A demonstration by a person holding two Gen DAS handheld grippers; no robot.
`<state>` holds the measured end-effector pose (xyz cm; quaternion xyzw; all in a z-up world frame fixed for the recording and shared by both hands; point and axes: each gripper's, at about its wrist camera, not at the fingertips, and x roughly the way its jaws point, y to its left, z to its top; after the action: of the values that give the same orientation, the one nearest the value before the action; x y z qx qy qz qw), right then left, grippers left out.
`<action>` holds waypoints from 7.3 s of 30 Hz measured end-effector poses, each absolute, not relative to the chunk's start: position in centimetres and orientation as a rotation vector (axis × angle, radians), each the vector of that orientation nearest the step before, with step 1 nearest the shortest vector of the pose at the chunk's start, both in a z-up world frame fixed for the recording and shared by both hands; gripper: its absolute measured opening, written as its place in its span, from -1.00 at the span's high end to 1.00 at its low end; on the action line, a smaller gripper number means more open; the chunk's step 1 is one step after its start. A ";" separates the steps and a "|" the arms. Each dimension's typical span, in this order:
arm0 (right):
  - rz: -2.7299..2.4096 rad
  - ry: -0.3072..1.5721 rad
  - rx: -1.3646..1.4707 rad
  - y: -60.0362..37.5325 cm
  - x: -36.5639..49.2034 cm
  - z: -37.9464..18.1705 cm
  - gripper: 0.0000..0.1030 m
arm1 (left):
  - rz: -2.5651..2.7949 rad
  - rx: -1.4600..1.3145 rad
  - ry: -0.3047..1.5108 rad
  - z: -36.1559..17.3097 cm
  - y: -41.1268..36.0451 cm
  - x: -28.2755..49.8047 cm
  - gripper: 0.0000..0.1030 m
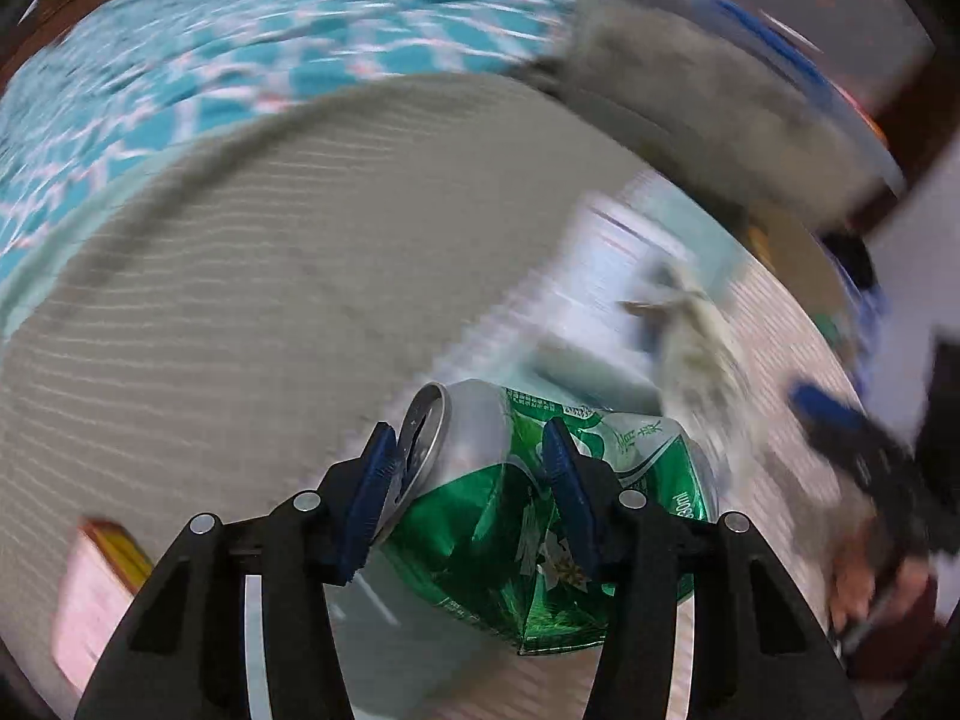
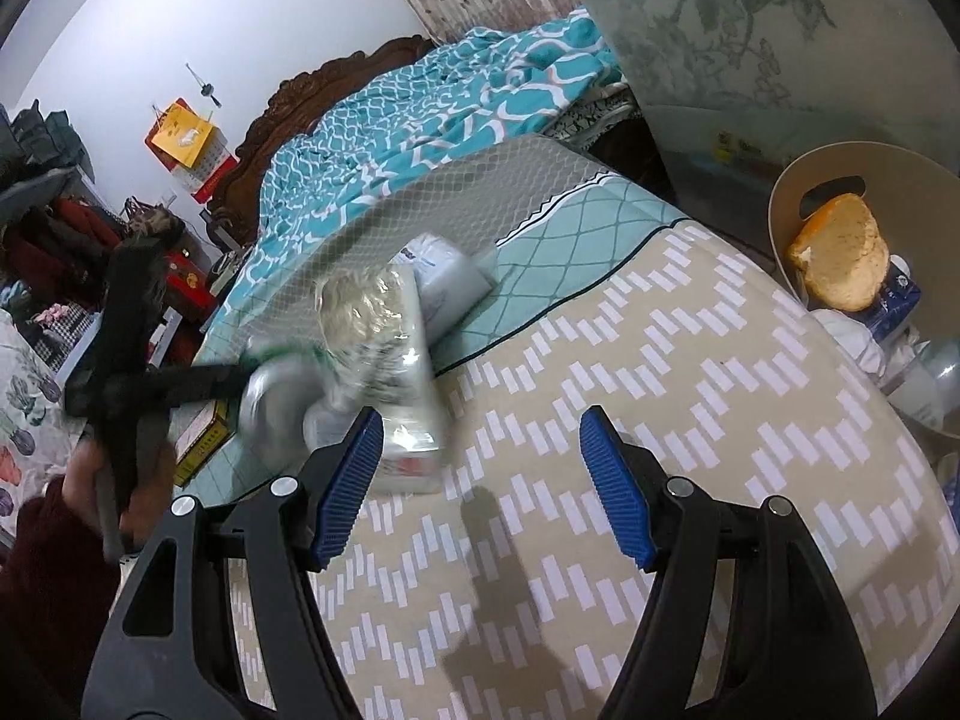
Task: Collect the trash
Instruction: 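Grasp the green crushed can with the left tool while the right grasps the snack wrapper, then carry the green can and wrapper to the bin and release, then grasp the red-white medicine box with the left tool while the right grasps the blue sponge pack, then carry the medicine box and sponge pack to the bin and release both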
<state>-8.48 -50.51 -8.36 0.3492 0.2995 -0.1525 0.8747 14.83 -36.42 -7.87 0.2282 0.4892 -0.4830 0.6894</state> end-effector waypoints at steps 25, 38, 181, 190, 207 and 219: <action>-0.128 0.797 0.577 -48.4 -1.1 -8.5 0.01 | -0.911 -0.004 1.234 -5.9 -15.1 7.4 -0.29; 0.106 0.801 0.621 -39.0 -3.9 -8.2 0.11 | -0.982 -0.270 1.374 -8.8 -15.9 5.2 -0.32; -0.053 0.909 0.387 -39.1 10.5 -7.7 -0.22 | -0.656 0.221 1.022 -7.7 -13.4 2.8 -0.31; -0.072 0.853 0.428 -40.4 -6.4 -7.5 -0.22 | -0.883 0.230 1.038 -7.8 -18.7 0.6 -0.30; -0.500 0.556 0.683 -54.6 -23.2 -6.9 -0.22 | -1.238 0.286 1.163 -7.5 -40.1 -2.7 -0.29; -0.730 0.413 0.842 -65.7 -26.3 -7.0 -0.60 | -1.277 0.369 1.188 -7.2 -57.3 -5.3 -0.62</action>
<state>-26.34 -65.71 -6.98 0.3965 0.1947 -0.3441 0.8286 -5.34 -57.33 -7.20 0.1610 0.5184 -0.5571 0.6285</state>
